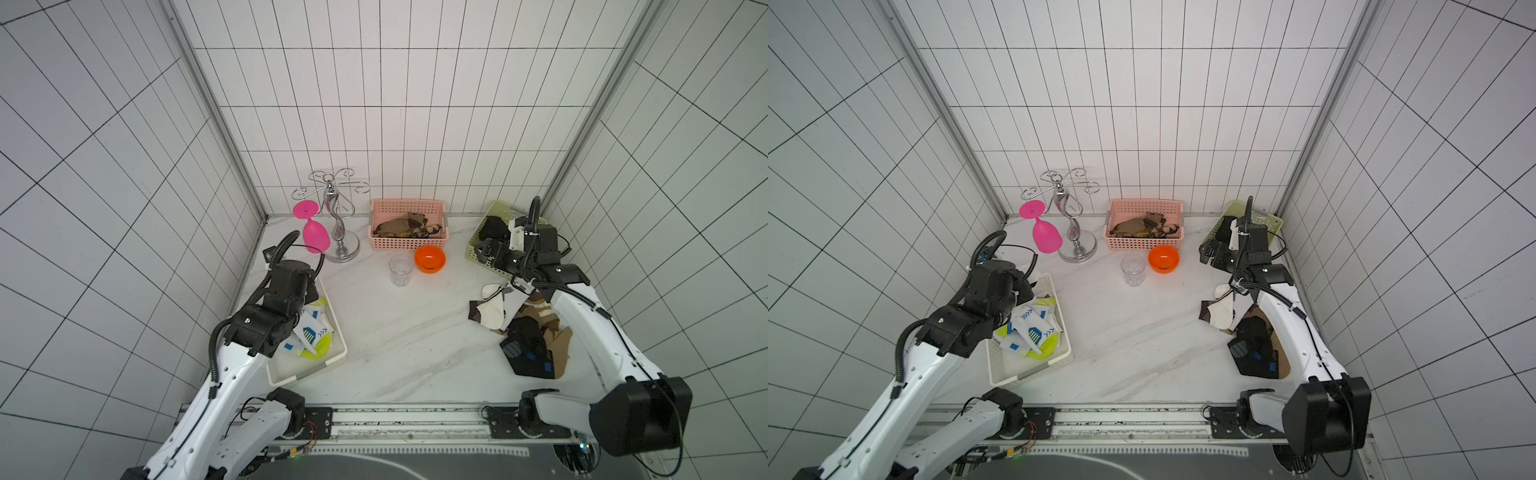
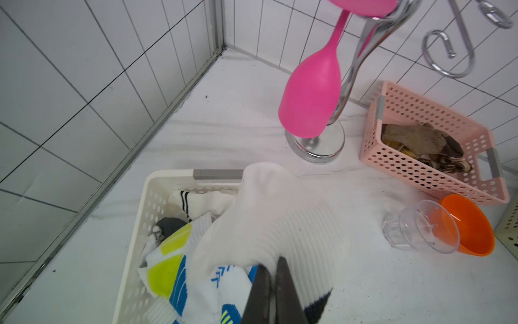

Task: Sort the socks into the basket by color
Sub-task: Place the sock in the bin.

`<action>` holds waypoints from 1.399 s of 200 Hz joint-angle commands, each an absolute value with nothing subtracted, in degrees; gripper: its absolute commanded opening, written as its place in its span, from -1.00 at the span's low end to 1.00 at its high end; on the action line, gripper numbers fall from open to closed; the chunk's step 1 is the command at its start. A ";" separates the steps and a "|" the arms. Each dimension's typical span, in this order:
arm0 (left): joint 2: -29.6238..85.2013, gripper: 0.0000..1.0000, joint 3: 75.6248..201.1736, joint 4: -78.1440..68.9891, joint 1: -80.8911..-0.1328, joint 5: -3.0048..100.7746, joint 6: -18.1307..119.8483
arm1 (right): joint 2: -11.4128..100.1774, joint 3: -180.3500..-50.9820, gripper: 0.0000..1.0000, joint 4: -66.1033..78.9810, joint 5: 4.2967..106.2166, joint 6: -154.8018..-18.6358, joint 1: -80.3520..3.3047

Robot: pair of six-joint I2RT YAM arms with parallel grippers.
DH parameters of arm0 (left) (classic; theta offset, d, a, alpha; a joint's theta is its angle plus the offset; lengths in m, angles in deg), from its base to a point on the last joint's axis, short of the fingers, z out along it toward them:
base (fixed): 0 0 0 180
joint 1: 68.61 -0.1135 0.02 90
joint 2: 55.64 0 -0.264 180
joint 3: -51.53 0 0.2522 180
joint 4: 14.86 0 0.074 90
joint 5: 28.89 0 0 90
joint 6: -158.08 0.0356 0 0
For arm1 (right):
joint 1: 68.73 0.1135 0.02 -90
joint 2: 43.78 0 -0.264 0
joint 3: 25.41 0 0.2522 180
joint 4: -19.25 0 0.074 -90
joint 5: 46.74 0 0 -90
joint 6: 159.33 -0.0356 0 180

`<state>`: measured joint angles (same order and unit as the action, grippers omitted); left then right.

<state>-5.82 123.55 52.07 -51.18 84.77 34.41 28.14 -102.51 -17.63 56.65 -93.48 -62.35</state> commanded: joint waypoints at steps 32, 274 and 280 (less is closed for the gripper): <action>-4.11 -1.00 119.00 50.41 -61.18 77.06 34.25 | 28.40 -98.62 0.99 -16.33 57.50 -93.01 -62.51; 0.71 0.04 109.51 36.79 -64.47 61.39 31.73 | 27.14 -96.68 0.99 -17.34 55.45 -92.01 -62.64; -0.10 0.05 110.11 37.09 -64.39 61.67 32.18 | 27.19 -96.66 0.99 -17.65 55.39 -92.09 -62.66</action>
